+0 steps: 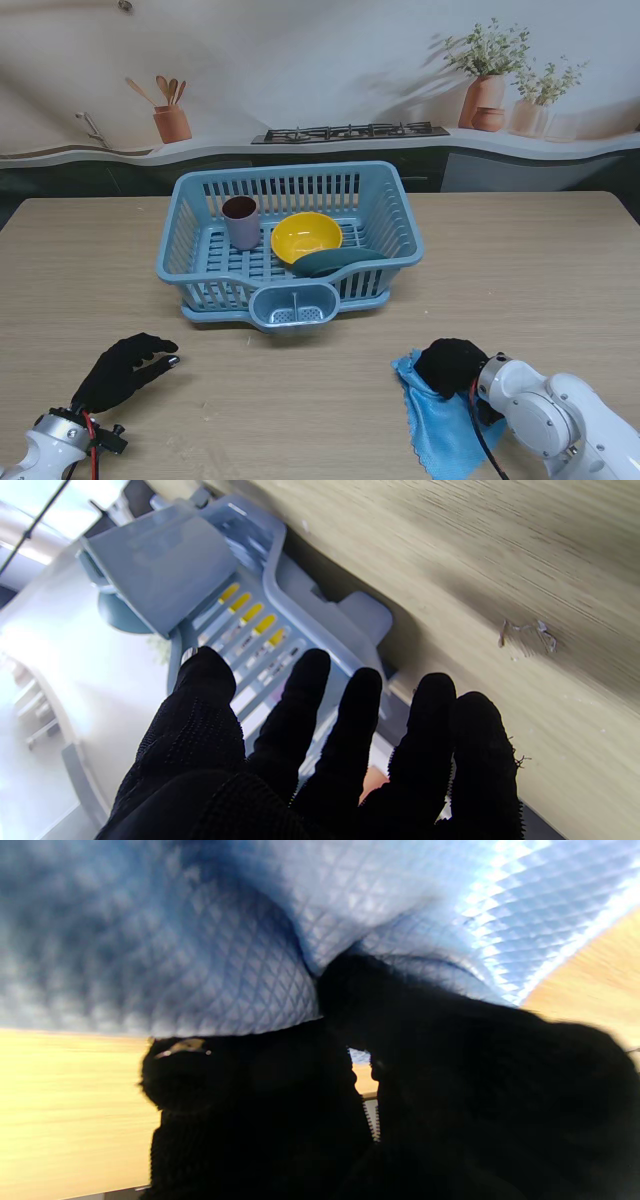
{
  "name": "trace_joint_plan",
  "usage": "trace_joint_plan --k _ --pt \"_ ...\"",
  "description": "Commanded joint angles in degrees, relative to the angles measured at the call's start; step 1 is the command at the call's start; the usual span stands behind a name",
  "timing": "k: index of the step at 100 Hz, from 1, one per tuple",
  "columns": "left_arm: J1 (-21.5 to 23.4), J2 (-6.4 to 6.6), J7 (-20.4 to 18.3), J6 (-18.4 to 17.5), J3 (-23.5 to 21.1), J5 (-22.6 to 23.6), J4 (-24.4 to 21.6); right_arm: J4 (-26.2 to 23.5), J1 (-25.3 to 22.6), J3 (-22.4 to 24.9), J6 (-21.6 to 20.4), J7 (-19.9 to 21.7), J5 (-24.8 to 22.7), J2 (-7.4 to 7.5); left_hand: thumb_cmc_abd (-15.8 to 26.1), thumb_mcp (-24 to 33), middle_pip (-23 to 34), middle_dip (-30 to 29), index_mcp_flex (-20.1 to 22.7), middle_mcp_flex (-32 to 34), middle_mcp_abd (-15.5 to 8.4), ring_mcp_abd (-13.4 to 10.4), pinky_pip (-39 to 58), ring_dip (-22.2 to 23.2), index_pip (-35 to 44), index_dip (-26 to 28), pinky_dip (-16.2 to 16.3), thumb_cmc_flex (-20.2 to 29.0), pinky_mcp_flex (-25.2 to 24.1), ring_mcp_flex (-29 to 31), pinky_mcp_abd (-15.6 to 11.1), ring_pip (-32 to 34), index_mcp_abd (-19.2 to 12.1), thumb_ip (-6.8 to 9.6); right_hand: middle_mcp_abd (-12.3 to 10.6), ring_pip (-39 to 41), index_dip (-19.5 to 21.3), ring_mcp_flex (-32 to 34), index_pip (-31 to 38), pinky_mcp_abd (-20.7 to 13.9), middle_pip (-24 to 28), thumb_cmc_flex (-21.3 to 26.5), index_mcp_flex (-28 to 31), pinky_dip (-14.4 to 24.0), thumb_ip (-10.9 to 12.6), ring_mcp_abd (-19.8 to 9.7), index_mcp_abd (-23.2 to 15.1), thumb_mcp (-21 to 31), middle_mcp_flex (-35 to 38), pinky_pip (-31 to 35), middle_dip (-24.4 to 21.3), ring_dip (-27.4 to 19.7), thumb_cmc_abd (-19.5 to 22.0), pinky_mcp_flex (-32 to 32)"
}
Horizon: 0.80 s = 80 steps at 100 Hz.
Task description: Clear dishes and wipe the table
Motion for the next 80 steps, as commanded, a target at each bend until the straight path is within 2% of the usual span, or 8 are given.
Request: trace_joint_plan --k 1,15,28,44,80 --pt "0.34 -0.03 -0.4 0.24 0.11 0.15 -0.27 0.16 -0.38 -1.57 -0.11 1.12 -0.8 -0.81 1.08 0.56 -0.01 -1.11 -0.56 -0.12 -1.2 -0.53 -0.88 -0.08 0.14 0.34 -0.6 1.29 -0.3 0.19 -1.02 -0.12 -1.05 1.05 -1.52 2.0 -0.96 0.74 -1.0 -6.11 -8.06 2.7 -1.03 0.48 0.6 1.57 4.31 0.58 -1.12 0.52 -5.49 -0.17 2.14 0.02" --pt "0.42 -0.17 0.35 -0.21 0.08 0.4 0.03 -0.49 0.13 -3.07 0.91 0.55 -2.24 -0.84 1.03 0.58 -0.03 -1.12 -0.58 -0.09 -0.99 -0.5 -0.88 -0.1 0.14 0.34 -0.61 1.3 -0.3 0.2 -1.02 -0.14 -1.01 1.05 -1.25 2.84 -1.13 0.57 -0.93 -6.87 -7.64 2.66 -1.98 0.45 0.68 1.29 4.57 -0.17 -1.68 1.24 -5.42 0.06 2.96 0.31" --pt "0.43 -0.22 0.69 -0.47 0.03 0.6 0.17 -1.13 -0.96 -2.05 0.35 0.52 -5.55 -0.73 1.07 0.61 -0.06 -1.13 -0.54 -0.09 -1.17 -0.5 -0.88 -0.11 0.17 0.35 -0.61 1.27 -0.3 0.21 -1.02 -0.15 -1.12 1.05 -1.41 3.52 -0.98 0.49 -0.48 -7.56 -6.53 2.74 -2.27 0.03 0.84 1.04 4.39 -0.49 -2.09 1.77 -6.02 -0.39 3.25 0.42" --pt "0.47 -0.21 0.64 -0.22 0.01 0.66 0.13 -1.71 -4.49 2.03 0.09 -0.63 -8.01 -0.92 1.03 0.59 -0.06 -1.13 -0.62 -0.15 -1.25 -0.49 -0.88 -0.11 0.12 0.33 -0.61 1.2 -0.3 0.16 -1.02 -0.16 -1.04 1.04 -1.37 4.03 -0.55 0.28 0.39 -7.62 -5.63 2.91 -2.51 -0.18 0.85 1.12 4.27 -0.15 -2.37 2.14 -6.15 -0.58 3.12 0.3" --pt "0.49 -0.17 0.47 -0.44 -0.03 0.64 0.2 -1.32 -10.76 12.86 -5.01 -3.3 -15.32 -1.02 0.99 0.59 -0.05 -1.13 -0.55 -0.12 -1.18 -0.53 -0.96 -0.12 0.14 0.32 -0.68 1.25 -0.28 0.12 -1.16 -0.18 -1.04 1.03 -1.29 4.64 -0.59 0.25 1.18 -7.79 -4.61 2.94 -2.84 -0.53 0.74 0.83 4.13 -0.13 -2.83 2.52 -6.42 -0.89 3.46 0.47"
